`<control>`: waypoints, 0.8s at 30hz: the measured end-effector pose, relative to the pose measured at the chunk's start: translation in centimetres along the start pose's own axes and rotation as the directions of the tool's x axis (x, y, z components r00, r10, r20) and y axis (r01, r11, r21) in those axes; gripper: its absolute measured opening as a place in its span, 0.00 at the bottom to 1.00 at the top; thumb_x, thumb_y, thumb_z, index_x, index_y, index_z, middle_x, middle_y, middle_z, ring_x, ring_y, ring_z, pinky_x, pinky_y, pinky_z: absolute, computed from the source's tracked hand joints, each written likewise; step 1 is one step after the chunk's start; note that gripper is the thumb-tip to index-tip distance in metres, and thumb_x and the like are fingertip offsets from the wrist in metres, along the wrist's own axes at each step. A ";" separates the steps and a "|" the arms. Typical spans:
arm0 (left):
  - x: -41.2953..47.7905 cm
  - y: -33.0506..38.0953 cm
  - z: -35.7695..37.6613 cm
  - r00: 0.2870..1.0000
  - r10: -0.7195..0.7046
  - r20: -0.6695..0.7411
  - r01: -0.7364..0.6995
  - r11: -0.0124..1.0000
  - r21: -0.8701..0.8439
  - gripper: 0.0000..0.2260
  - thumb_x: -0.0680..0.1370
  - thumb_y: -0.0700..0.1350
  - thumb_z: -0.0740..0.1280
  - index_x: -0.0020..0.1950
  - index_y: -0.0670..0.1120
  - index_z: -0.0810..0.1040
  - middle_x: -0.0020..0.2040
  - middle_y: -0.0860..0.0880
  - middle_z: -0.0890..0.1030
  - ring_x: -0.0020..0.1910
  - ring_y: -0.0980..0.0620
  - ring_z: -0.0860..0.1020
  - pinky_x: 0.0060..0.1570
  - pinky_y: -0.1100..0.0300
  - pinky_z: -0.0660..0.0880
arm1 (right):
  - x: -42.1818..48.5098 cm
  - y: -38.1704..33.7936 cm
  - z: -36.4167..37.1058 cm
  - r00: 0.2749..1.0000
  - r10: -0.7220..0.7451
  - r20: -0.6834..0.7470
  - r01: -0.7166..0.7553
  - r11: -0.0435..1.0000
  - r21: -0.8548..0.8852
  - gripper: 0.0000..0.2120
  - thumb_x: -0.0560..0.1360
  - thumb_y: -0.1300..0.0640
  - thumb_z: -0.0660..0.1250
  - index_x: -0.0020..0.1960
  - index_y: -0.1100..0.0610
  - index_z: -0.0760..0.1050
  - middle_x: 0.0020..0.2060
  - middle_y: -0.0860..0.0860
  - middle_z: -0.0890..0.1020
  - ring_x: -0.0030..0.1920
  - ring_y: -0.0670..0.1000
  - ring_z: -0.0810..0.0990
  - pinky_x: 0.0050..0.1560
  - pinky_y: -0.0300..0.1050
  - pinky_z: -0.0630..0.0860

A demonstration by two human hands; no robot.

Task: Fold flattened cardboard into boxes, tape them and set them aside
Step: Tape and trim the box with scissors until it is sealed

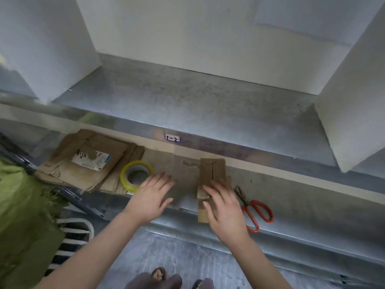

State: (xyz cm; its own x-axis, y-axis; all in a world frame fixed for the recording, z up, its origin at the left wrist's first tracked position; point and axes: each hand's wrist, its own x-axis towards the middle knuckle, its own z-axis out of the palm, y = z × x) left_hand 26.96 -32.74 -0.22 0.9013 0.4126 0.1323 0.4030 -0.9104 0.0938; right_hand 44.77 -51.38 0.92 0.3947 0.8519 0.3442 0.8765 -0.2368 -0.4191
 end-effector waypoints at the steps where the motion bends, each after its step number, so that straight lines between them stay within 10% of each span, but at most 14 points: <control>1: -0.9 -1.2 0.0 1.000 -0.017 0.022 0.017 1.000 0.021 0.23 0.76 0.59 0.56 0.66 0.50 0.74 0.63 0.49 0.77 0.65 0.46 0.74 0.67 0.54 0.60 | 0.3 -1.2 0.7 0.999 -0.043 0.018 0.043 0.999 -0.004 0.19 0.78 0.48 0.59 0.67 0.50 0.73 0.66 0.49 0.74 0.70 0.54 0.68 0.70 0.51 0.66; 7: -4.2 -7.6 0.2 0.982 -0.115 0.147 0.109 0.993 0.047 0.26 0.75 0.60 0.56 0.68 0.49 0.73 0.65 0.50 0.77 0.66 0.48 0.73 0.69 0.55 0.58 | 2.1 -7.6 7.5 0.980 -0.050 0.192 0.047 0.999 0.021 0.22 0.78 0.47 0.56 0.71 0.49 0.67 0.69 0.50 0.73 0.71 0.53 0.67 0.72 0.51 0.63; 18: -3.5 -14.0 2.3 0.960 0.101 0.261 -0.094 0.995 -0.039 0.25 0.70 0.56 0.71 0.65 0.52 0.74 0.55 0.52 0.81 0.57 0.51 0.78 0.60 0.53 0.73 | 4.1 -9.9 16.6 0.814 0.424 0.396 -0.408 0.904 -0.128 0.24 0.79 0.58 0.57 0.75 0.53 0.63 0.72 0.55 0.68 0.72 0.58 0.65 0.71 0.51 0.64; 24: -2.3 -15.1 3.3 0.952 0.127 0.280 -0.085 0.984 -0.154 0.28 0.64 0.41 0.77 0.62 0.52 0.74 0.51 0.50 0.81 0.52 0.47 0.79 0.55 0.55 0.75 | 5.7 -9.3 16.7 0.762 0.466 0.450 -0.388 0.885 -0.258 0.23 0.81 0.56 0.56 0.75 0.44 0.61 0.75 0.50 0.62 0.72 0.56 0.62 0.67 0.50 0.62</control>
State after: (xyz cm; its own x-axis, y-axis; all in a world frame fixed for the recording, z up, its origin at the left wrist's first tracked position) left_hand 19.35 -20.05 -5.18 0.9532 0.2686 -0.1390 0.2951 -0.9265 0.2335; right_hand 34.28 -36.54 -7.26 0.5850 0.7492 -0.3105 0.6933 -0.6607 -0.2879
